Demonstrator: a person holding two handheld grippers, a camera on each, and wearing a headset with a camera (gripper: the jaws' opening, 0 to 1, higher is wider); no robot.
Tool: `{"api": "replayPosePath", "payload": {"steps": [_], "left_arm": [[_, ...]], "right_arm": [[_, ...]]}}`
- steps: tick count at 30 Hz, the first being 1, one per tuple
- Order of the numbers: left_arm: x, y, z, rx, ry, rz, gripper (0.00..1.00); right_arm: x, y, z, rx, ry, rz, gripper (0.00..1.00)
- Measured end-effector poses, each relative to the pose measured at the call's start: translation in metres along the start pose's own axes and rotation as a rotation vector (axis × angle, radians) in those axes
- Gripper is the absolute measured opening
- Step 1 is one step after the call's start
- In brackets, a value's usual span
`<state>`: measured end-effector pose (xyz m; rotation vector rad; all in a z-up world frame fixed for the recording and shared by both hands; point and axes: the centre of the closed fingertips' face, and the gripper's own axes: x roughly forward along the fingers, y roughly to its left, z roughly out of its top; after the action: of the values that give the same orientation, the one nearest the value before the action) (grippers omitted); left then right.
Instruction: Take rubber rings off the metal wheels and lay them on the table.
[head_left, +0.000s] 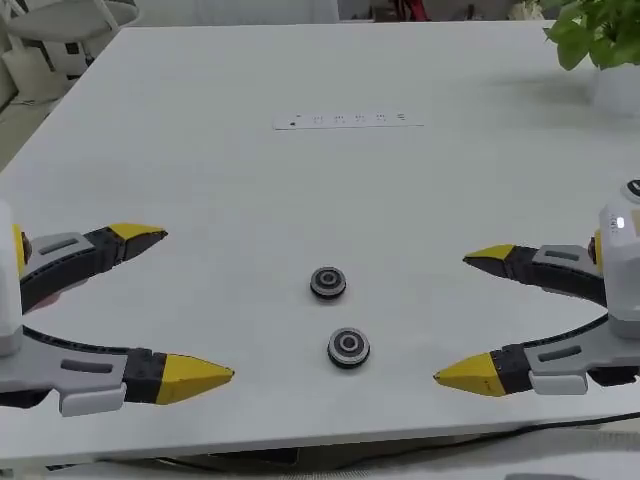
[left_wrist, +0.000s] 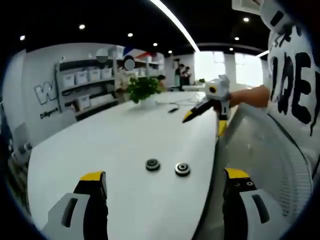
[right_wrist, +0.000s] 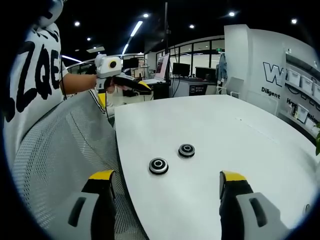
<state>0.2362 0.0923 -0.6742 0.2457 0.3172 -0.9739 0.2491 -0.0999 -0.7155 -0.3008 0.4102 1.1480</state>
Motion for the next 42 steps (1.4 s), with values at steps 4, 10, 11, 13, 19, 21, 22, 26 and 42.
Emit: {"api": "replayPosePath", "payload": {"steps": [4, 10, 11, 13, 19, 21, 22, 26, 42], "left_arm": [[0.001, 0.000, 0.000, 0.003, 0.001, -0.005, 0.97], [0.001, -0.001, 0.000, 0.002, 0.000, -0.007, 0.96], [0.001, -0.001, 0.000, 0.002, 0.001, -0.008, 0.96], [0.000, -0.001, 0.001, 0.003, -0.003, -0.006, 0.96], [0.001, 0.000, 0.000, 0.004, 0.001, -0.006, 0.95], [0.001, 0.000, 0.000, 0.006, 0.002, -0.007, 0.95], [0.002, 0.000, 0.001, 0.007, 0.000, -0.008, 0.95], [0.004, 0.001, 0.004, 0.014, -0.001, -0.008, 0.94], [0.015, 0.003, 0.014, 0.040, -0.013, -0.035, 0.87]], "right_arm": [[-0.001, -0.001, 0.000, -0.002, 0.000, -0.004, 0.82], [-0.001, 0.000, 0.000, 0.002, -0.002, -0.002, 0.81], [-0.001, 0.000, 0.000, 0.002, -0.001, 0.000, 0.80], [0.000, 0.000, 0.000, 0.001, -0.002, 0.002, 0.80], [0.002, -0.001, 0.002, -0.004, -0.006, 0.007, 0.79], [0.003, -0.002, 0.003, -0.006, -0.008, 0.009, 0.79], [0.004, -0.002, 0.003, -0.008, -0.008, 0.010, 0.78], [0.005, -0.004, 0.006, -0.017, -0.011, 0.010, 0.78], [0.015, -0.011, 0.015, -0.027, -0.031, 0.027, 0.73]]}}
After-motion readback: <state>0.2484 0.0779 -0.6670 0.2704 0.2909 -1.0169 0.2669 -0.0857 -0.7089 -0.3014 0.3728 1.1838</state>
